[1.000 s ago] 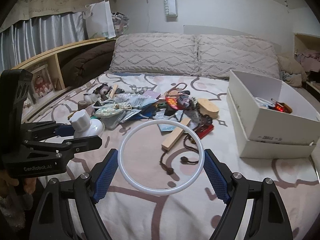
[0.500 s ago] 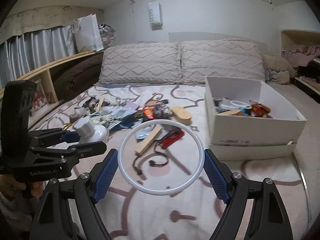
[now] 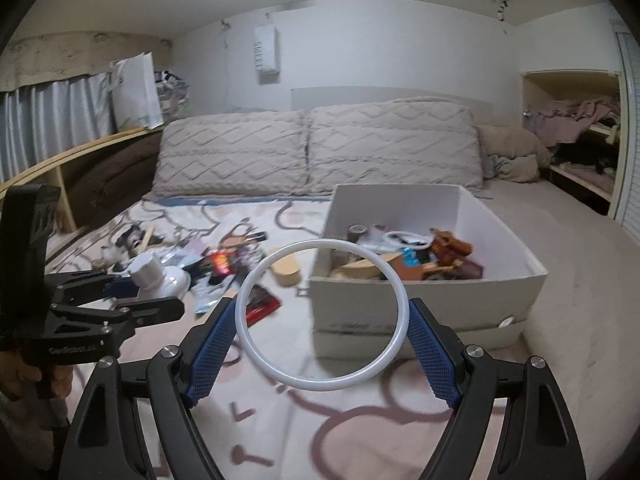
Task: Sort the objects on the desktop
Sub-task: 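Carry the white ring and white bottle toward the white shoebox with both tools, then lower the white ring into the shoebox with the right tool while the left tool holds the bottle above it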
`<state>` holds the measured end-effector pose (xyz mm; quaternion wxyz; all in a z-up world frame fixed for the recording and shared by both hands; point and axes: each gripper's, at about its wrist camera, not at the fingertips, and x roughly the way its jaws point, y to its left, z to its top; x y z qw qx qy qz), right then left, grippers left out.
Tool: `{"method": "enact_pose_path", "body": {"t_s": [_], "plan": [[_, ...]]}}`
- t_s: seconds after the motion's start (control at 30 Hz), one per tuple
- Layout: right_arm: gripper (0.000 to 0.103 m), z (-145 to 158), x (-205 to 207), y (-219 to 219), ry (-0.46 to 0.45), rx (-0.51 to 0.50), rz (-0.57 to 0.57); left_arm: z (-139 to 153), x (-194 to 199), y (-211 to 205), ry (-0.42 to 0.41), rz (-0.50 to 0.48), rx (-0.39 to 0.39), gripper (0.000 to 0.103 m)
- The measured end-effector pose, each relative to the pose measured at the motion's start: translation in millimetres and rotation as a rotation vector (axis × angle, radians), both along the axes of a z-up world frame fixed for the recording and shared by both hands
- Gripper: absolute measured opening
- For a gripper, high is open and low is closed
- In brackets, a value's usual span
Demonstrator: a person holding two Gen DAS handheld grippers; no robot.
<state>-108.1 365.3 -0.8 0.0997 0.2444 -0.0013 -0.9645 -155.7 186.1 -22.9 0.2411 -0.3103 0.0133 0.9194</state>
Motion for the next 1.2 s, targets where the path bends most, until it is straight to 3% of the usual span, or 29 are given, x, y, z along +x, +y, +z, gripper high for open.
{"method": "enact_pose_path", "body": {"t_s": [0.2, 0.5, 0.67, 1.2], "plan": [[0.084, 17, -24, 31, 0.01, -0.053, -0.035, 5, -18, 21, 0.013, -0.022, 0.006, 0.052], [0.084, 32, -73, 53, 0.003, -0.004, -0.081, 9, -37, 54, 0.034, -0.061, -0.007, 0.052], [0.084, 26, -98, 58, -0.004, 0.04, -0.117, 12, -47, 67, 0.024, -0.081, 0.014, 0.052], [0.084, -16, -171, 82, -0.205, 0.024, -0.163, 35, -91, 115, 0.004, -0.105, 0.064, 0.052]]}}
